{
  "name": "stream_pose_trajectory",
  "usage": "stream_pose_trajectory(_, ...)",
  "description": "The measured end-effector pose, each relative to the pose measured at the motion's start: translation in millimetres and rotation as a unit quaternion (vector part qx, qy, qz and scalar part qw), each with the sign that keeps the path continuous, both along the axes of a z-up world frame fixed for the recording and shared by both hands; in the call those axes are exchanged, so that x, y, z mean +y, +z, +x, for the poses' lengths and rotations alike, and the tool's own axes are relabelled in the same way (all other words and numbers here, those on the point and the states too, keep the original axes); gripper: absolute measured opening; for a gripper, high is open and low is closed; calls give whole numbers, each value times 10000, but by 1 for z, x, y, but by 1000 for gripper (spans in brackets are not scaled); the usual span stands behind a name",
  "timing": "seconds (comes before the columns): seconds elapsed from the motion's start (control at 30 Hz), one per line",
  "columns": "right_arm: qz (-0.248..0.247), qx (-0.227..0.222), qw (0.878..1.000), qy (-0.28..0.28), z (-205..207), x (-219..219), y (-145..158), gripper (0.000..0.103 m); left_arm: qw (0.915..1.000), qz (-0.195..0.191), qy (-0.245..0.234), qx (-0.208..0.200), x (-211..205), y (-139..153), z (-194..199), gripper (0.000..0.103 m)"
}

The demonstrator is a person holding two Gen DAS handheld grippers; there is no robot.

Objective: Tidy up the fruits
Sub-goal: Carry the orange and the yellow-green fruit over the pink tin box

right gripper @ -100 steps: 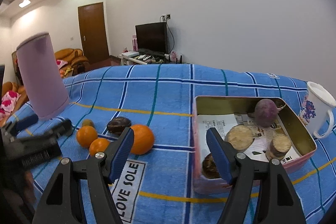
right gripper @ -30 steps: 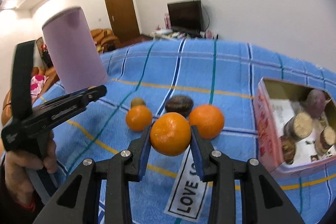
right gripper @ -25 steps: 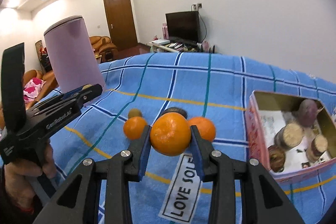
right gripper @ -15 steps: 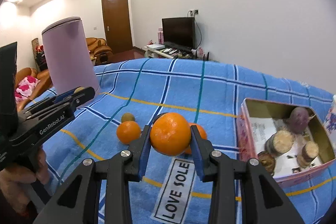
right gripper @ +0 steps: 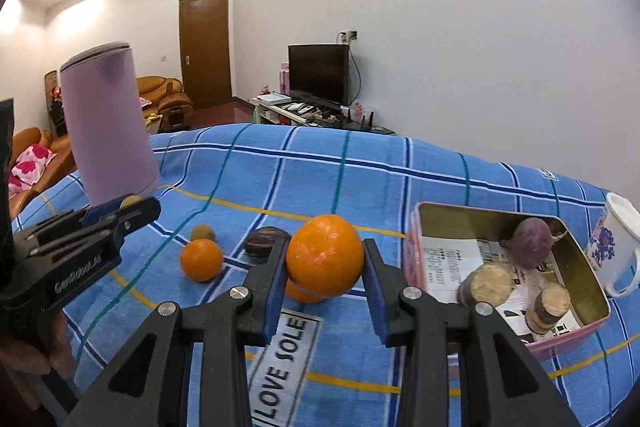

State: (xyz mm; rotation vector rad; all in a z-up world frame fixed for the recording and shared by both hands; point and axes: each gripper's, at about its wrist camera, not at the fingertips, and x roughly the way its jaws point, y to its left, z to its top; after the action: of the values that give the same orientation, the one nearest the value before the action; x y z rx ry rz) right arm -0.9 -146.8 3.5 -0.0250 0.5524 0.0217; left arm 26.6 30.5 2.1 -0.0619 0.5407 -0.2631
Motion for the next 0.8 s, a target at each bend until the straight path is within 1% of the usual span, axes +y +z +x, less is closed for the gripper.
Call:
stream_pose_trajectory(0.2,-62,30,9999,-86,-1,-11,-2,38,9998,91,-149,33,-21,-1,-6,28)
stream_pose_trajectory(0.37,-214,-4,9996,-156,-5,-22,-2,38,9993,210,-302,-1,-40,0,-11,28)
stream_pose_trajectory(0.5,-297,-2,9991,-287,-8,-38,-3,38,9991,175,-393,11,-53,2,-13,28)
stream_pose_trajectory(0.8,-289,3,9976,-630,-15,-79,-2,38,9976,156,-678,-43,-93,9,-17,28)
